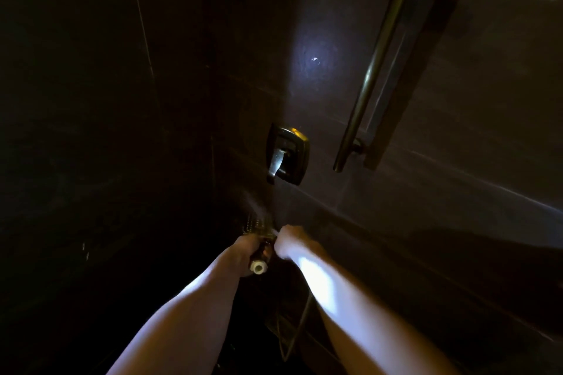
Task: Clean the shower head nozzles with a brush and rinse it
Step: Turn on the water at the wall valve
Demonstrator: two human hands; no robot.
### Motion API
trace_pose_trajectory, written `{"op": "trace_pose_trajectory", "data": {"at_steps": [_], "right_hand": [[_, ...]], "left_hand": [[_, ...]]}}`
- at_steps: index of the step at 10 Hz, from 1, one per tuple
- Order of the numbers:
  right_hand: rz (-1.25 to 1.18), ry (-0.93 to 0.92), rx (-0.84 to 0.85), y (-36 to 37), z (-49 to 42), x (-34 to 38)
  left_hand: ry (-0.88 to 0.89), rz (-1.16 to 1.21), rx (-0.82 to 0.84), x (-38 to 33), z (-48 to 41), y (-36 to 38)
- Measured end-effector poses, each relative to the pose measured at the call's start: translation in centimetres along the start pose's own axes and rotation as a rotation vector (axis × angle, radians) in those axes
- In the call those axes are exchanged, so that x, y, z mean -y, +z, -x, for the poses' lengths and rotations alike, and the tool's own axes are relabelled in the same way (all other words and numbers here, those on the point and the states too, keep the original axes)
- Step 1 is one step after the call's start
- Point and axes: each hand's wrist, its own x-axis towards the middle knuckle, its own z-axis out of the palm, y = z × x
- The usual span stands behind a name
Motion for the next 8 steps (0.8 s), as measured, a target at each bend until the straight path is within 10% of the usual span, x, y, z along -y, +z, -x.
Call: {"op": "trace_pose_trajectory", "data": {"at_steps": [8], "right_hand": [[0.033,0.101,-0.212,-5.8,-21.4,-0.4]], "left_hand": [[-0.004,0.242,-0.021,-6.6,-10.3,-3.1]]}}
